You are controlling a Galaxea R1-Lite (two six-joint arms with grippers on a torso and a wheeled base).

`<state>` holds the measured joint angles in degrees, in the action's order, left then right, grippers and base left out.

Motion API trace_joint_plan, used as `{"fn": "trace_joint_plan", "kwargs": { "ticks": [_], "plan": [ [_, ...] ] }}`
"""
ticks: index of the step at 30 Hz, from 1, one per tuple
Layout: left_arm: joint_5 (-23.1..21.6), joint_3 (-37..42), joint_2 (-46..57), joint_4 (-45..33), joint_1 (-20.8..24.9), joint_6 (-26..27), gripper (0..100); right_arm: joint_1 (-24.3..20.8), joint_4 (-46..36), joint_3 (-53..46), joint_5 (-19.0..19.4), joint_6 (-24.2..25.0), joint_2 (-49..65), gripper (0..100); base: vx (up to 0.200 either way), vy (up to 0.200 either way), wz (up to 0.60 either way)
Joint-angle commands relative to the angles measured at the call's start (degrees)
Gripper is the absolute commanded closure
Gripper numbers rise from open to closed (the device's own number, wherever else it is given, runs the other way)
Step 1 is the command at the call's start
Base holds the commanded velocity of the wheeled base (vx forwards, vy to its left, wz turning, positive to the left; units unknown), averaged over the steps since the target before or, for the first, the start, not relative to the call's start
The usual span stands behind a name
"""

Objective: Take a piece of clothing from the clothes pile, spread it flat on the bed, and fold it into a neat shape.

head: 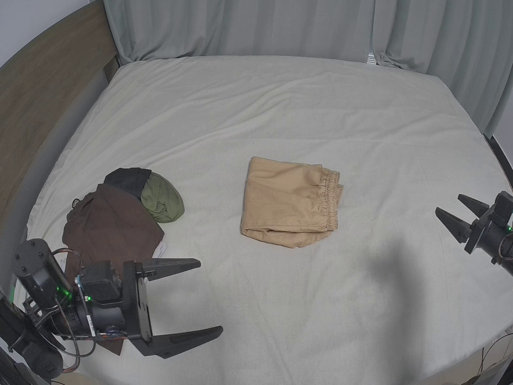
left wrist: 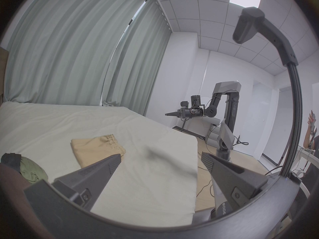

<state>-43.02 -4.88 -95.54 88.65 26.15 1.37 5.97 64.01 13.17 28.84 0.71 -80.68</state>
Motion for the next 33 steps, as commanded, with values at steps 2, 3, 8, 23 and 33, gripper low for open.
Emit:
{"fn": "trace_joint_plan", "kwargs": {
  "ticks": [2, 3, 8, 23, 33],
  "plan": [
    [0.39, 4.88, 13.54, -2.25, -1.36, -0.49, 0, 0.09, -15.94, -1.48, 0.07, -0.88, 23.02, 0, 0.0, 0.0, 0.0],
    [0.48, 4.88, 15.03, -3.31, -1.72, -0.49, 0, -0.52, -19.89, -1.12, 0.16, -0.88, 26.89, 0, 0.0, 0.0, 0.0],
    [1.36, 4.88, 20.92, -8.85, -2.95, -0.05, 0, -2.99, -34.75, 0.9, 0.51, -0.53, 40.25, 0, 0.0, 0.0, 0.0],
    [6.11, 4.88, 49.57, -35.92, -14.37, -0.57, 0, -5.53, -60.76, -2.36, 1.92, 1.67, 71.89, 0, 0.0, 0.0, 0.0],
    [6.55, 4.88, 80.16, -64.04, -20.26, -3.74, 0, -6.24, -62.52, -12.64, -16.54, -0.79, 80.68, 0, 0.0, 0.0, 0.0]
  ]
}}
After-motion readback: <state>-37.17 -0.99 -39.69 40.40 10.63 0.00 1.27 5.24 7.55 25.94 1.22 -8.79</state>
